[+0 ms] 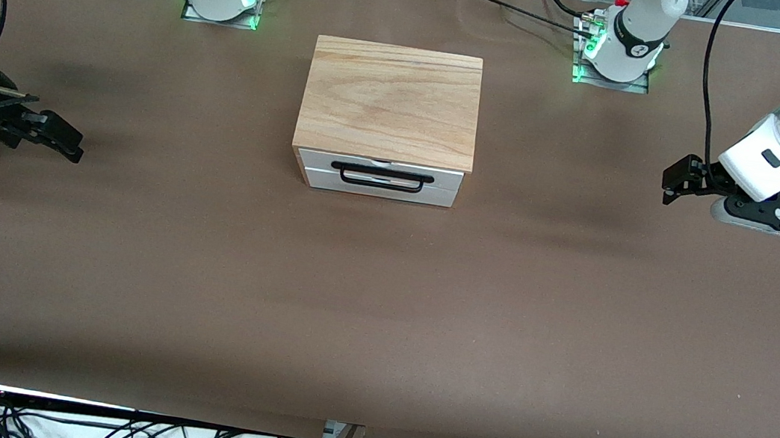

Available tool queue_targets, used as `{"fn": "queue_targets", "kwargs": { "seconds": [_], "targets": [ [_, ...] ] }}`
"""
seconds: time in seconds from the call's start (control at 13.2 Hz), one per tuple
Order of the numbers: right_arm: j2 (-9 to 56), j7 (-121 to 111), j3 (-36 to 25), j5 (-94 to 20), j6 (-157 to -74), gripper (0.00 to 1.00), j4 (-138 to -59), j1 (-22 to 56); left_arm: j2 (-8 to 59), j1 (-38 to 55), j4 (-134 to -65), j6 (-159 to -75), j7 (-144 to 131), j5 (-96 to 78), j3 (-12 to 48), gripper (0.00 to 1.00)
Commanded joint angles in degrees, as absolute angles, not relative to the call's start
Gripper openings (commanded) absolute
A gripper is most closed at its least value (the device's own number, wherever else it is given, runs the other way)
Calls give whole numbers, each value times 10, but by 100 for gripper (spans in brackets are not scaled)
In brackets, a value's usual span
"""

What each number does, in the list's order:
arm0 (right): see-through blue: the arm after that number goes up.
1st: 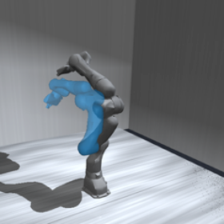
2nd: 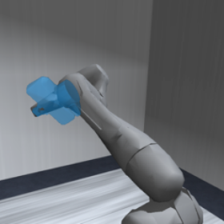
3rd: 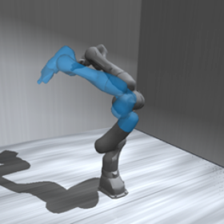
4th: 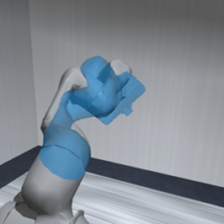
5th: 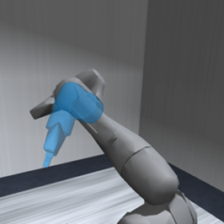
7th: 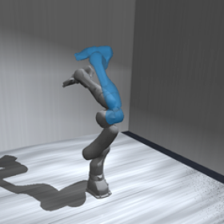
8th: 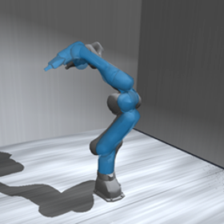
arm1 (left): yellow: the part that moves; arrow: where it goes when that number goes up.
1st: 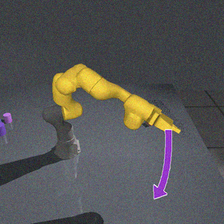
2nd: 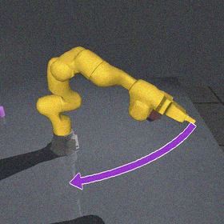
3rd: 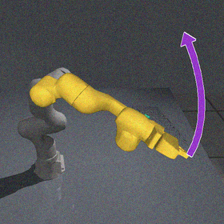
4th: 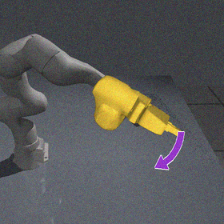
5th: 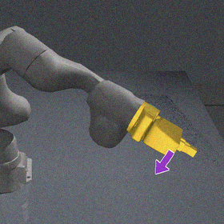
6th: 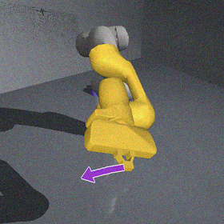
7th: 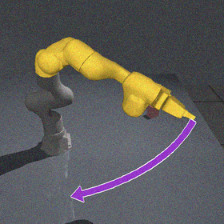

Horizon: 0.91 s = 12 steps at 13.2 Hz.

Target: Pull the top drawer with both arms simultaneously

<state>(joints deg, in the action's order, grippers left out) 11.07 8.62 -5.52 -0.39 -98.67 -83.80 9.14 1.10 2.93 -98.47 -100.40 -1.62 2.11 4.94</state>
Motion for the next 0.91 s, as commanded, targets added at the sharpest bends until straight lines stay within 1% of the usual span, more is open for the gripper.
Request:
{"fn": "queue_targets", "kwargs": {
  "seconds": [0.0, 0.84],
  "targets": [
    [112, 81, -48, 5, -976, 100, -830, 87, 4, 24, -979, -986, -20, 24, 57, 100],
    [112, 82, -48, 5, -976, 100, -830, 88, 4, 24, -979, -980, -20, 23, 55, 100]
  ]
}}
